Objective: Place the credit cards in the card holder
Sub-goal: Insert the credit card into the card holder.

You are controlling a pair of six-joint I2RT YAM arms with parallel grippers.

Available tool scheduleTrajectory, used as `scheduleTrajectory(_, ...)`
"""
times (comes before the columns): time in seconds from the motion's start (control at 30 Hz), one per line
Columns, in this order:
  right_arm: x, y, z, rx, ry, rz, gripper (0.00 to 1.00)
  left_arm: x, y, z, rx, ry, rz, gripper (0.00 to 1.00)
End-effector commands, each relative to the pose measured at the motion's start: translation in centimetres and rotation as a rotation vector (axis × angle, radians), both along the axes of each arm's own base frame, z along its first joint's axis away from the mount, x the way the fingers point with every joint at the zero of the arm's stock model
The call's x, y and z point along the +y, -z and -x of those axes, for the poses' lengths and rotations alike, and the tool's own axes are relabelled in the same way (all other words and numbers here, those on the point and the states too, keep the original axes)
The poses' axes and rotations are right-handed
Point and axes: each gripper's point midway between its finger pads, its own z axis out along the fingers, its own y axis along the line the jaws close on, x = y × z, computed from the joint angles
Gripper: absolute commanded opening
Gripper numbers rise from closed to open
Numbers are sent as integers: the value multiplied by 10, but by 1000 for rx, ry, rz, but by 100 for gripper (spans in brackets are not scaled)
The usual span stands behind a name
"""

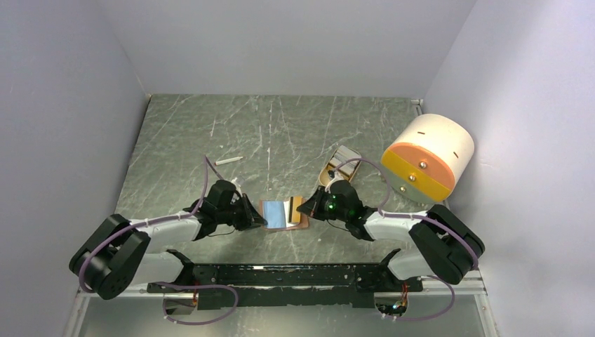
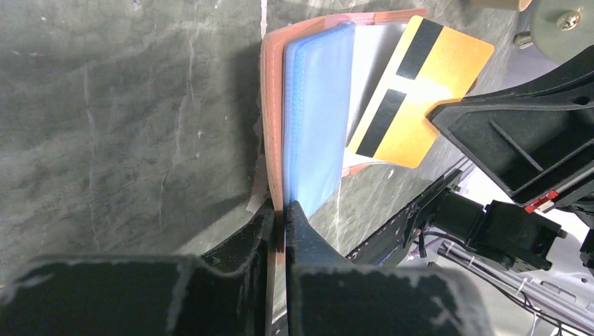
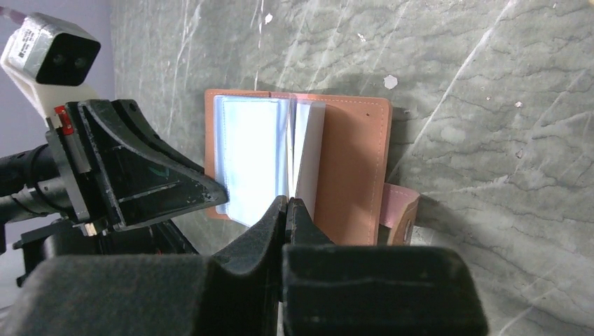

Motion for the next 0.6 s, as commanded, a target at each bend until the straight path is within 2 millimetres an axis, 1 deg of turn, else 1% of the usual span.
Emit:
scheduleTrajectory(0.0,2,-8,-1,-5,-5,-78,0,-6,-2,2,-19,56,35,9)
scheduleTrajectory(0.07,1,-6,1,5,-10,-89,0,-10,-4,5,-23,80,66,9)
scheduleTrajectory(0.23,1,-2,3,12,-11,-92,0,-12,-1,12,-9,99,93,9)
scheduleTrajectory(0.47,3,-5,3,18,-13,-113,0,-12,5,14,7,104,78,9)
scheduleTrajectory(0.57,1,-5,3,14,-5,-107,0,-11,7,16,13,106,74,9)
